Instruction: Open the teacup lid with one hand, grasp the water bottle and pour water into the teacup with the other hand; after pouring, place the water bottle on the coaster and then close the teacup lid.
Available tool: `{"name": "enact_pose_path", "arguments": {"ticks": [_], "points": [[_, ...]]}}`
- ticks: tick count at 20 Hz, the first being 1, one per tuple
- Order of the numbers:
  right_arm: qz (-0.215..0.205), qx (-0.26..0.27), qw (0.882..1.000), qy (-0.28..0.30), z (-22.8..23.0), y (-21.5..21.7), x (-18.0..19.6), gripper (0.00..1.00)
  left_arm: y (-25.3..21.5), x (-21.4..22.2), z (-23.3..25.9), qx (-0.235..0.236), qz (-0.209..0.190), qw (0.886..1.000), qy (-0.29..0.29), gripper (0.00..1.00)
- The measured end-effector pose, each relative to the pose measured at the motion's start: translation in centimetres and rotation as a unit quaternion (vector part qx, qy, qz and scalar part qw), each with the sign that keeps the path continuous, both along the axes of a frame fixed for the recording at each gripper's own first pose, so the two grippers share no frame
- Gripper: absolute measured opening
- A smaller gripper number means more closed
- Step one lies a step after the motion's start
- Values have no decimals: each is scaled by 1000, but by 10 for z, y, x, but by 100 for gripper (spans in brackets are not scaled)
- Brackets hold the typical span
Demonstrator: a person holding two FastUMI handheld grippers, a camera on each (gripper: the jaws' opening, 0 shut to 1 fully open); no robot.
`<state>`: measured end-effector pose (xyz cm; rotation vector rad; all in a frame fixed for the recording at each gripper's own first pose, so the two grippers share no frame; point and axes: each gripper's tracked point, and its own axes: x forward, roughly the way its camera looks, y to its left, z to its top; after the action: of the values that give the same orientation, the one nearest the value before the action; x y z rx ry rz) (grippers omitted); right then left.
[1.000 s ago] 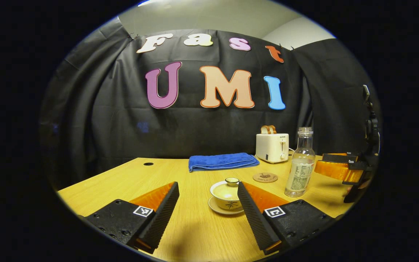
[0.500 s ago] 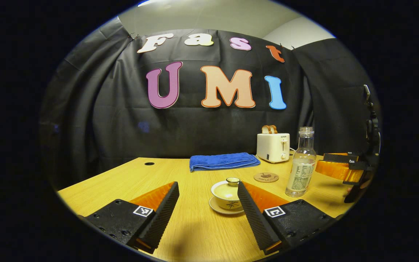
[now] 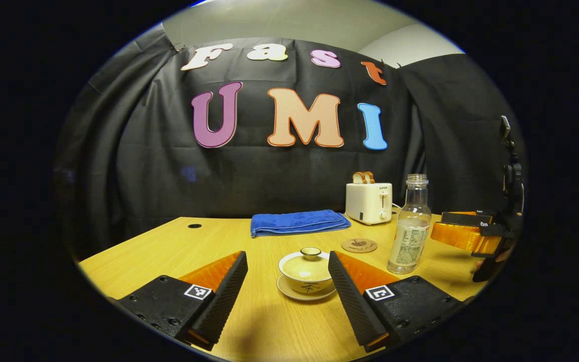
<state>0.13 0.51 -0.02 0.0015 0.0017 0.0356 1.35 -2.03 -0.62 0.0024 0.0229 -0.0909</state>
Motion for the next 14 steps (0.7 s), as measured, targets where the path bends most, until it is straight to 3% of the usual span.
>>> {"name": "enact_pose_path", "arguments": {"ticks": [2, 4, 5, 7, 8, 10, 11, 14], "points": [[0, 0, 1000, 0, 0, 0, -1, 92, -6, 9, -1, 0, -11, 1000, 4, 95], [0, 0, 1000, 0, 1, 0, 0, 97, -13, 18, -5, -1, -24, 1000, 13, 95], [0, 0, 1000, 0, 0, 0, -1, 92, -16, 24, -8, -1, -30, 999, 20, 95], [0, 0, 1000, 0, 0, 0, -1, 92, -21, 34, -14, 0, -41, 998, 38, 95], [0, 0, 1000, 0, 0, 0, -1, 97, -22, 38, -15, -1, -44, 998, 46, 95], [2, 0, 1000, 0, 0, 0, 0, 97, -27, 45, -17, 3, -51, 997, 53, 94], [2, 0, 1000, 0, -1, 0, -1, 92, -28, 49, -18, 5, -52, 997, 56, 94], [3, 0, 1000, 0, 0, 0, -1, 97, -33, 55, -23, 7, -59, 996, 68, 87]]}}
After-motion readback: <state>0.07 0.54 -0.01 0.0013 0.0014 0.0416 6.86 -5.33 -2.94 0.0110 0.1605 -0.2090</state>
